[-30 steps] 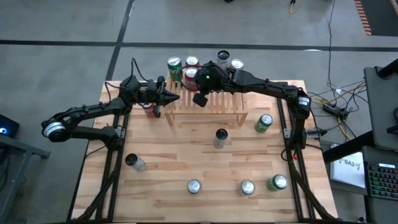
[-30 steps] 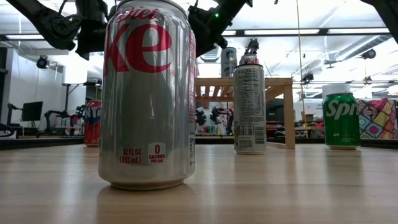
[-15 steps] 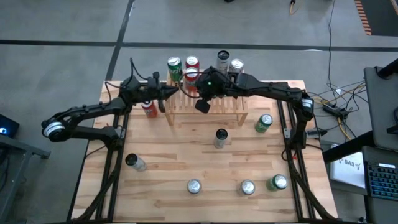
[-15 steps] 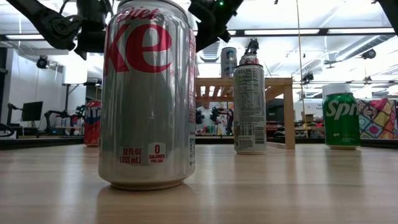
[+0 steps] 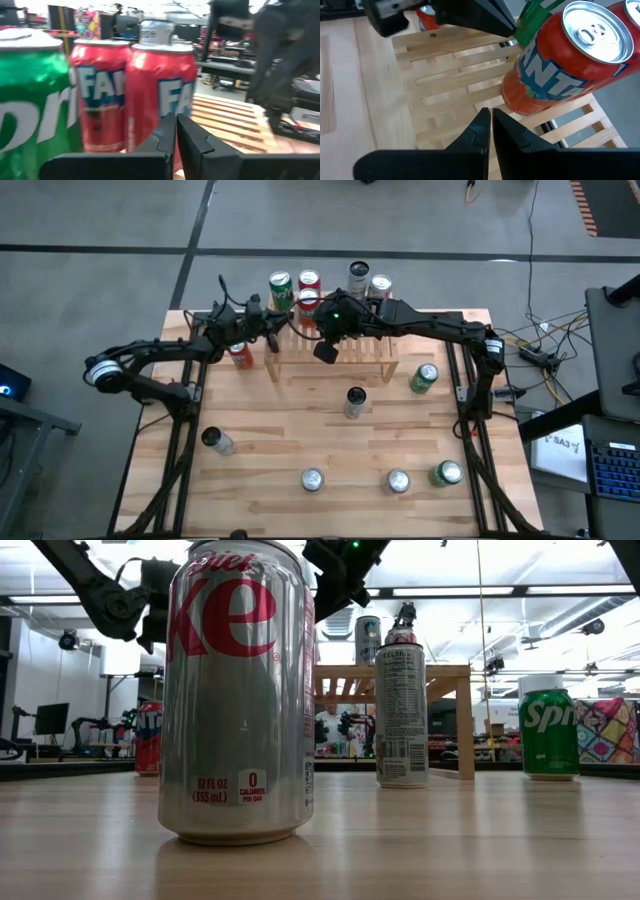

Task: Place canned beverage on shelf
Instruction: Put the bottom red soda can aligned with the other red soda can on the shelf

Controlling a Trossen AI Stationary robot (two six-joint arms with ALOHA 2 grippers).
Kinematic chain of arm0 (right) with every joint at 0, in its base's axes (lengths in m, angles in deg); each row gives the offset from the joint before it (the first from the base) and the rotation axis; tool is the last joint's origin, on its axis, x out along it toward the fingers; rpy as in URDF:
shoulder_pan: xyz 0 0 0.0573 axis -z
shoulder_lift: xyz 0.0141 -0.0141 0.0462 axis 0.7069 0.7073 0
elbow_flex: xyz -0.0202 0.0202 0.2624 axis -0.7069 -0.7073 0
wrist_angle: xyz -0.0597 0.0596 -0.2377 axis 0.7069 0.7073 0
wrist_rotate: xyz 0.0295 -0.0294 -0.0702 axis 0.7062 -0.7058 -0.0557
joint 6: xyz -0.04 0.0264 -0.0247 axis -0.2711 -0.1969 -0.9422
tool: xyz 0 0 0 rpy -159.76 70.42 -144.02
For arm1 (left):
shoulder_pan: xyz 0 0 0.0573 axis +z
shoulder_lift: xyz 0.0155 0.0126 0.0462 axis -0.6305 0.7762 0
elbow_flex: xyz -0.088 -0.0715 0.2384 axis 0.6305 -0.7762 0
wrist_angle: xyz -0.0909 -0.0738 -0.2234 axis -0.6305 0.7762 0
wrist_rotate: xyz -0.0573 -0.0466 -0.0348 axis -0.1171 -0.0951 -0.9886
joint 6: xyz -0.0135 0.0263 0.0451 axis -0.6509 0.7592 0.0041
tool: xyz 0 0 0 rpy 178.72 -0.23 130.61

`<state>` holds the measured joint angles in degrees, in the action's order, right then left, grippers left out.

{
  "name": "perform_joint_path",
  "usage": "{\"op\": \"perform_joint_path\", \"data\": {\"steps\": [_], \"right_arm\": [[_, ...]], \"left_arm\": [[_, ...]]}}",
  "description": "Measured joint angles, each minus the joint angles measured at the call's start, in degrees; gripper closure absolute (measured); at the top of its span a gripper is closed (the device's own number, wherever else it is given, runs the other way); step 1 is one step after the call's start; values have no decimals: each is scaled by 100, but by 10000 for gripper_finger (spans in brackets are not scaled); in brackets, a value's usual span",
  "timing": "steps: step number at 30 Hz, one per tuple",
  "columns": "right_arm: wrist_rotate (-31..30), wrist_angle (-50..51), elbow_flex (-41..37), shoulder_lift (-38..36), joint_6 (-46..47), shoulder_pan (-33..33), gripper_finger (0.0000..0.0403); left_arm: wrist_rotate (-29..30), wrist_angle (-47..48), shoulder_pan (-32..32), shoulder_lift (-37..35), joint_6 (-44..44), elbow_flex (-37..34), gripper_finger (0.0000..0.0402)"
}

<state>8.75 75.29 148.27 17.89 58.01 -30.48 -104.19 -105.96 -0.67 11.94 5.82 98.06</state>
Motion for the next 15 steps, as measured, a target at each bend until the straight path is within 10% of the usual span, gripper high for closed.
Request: {"op": "perform_joint_path", "data": {"steps": [15], "right_arm": [[-8, -2, -1, 0, -92, 2, 394]], "left_arm": [[278, -424, -35, 460, 3, 183, 401]]}}
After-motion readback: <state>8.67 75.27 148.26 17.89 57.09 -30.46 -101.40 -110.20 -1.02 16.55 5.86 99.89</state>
